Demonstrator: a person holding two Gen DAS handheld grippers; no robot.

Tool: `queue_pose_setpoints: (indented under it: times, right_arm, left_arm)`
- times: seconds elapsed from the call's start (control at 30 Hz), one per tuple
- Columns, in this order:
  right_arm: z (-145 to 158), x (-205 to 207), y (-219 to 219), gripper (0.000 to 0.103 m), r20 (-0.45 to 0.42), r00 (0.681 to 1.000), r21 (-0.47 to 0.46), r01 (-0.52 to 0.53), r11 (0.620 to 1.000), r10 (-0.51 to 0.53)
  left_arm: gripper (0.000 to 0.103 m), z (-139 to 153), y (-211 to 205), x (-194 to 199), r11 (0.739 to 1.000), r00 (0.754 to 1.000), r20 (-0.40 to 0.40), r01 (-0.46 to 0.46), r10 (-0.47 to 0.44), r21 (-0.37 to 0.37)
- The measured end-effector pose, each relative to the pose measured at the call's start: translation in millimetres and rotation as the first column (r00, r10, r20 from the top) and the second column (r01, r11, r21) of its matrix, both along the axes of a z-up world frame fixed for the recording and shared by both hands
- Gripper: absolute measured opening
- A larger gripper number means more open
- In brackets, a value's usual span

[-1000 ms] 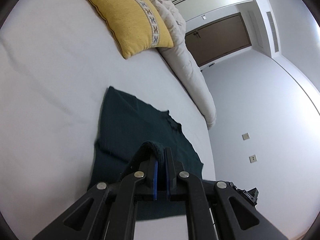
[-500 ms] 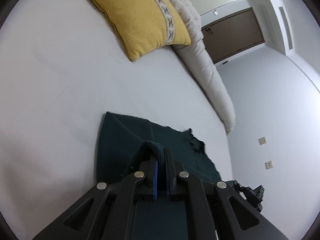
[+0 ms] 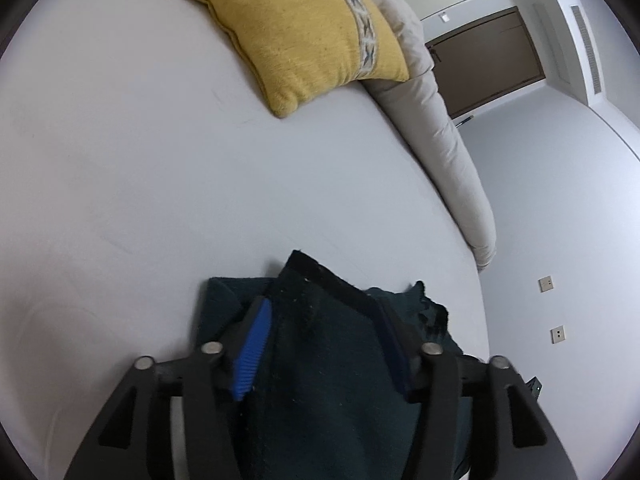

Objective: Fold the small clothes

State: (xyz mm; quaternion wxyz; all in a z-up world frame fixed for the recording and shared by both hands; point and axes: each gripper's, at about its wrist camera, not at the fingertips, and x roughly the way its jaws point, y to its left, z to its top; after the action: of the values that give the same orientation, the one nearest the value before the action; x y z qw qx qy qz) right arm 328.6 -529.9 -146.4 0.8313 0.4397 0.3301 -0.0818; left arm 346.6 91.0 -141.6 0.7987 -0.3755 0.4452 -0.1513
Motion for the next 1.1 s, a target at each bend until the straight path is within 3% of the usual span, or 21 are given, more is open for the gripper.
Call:
queue_pose_setpoints:
  times: [0.1,0.3,0.47,0.63,0.7,0.8,0.93,1.1]
  right_arm:
    - [8,-10,-1,0.066,0.008,1.000,-0.009,0.003,1.000,-0.003]
    - [31,-27,31,0.066,-0.008,0.995,-0.166,-0.103,0.981,0.103]
    - [34,-60,72,0.066,-0.064,0.978,-0.327,-0.210,0.921,0.200]
    - [29,-97,97,0.060,-0.111,0.964,-0.405,-0.267,0.875,0.242]
    - [24,-136,91,0.055,-0.112,0.959,-0.418,-0.282,0.864,0.259]
    - [24,-161,94,0.052,-0.111,0.963,-0.449,-0.269,0.852,0.245]
    - [18,-184,88,0.052,-0.131,0.967,-0.461,-0.253,0.851,0.217]
    - [8,-193,85,0.033,-0.161,0.960,-0.466,-0.279,0.839,0.229]
  left_arm:
    - [0.064,7,7,-7,0.999,1.000,0.012,-0.024,0.024,-0.021]
    - [0.066,18,17,-36,0.999,0.998,0.044,-0.037,0.038,-0.004]
    - [0.066,14,21,-80,0.996,0.998,0.056,-0.045,0.041,0.075]
    - [0.066,6,15,-113,0.990,0.999,0.051,-0.027,0.020,0.137]
    - [0.061,6,9,-125,0.985,0.998,0.055,-0.020,0.010,0.172]
    - [0.057,10,-2,-140,0.975,0.996,0.083,-0.001,-0.018,0.222]
    - [0.043,7,-21,-152,0.939,0.994,0.086,0.031,-0.064,0.341]
    - [0.035,3,-23,-162,0.927,0.994,0.089,0.027,-0.064,0.375]
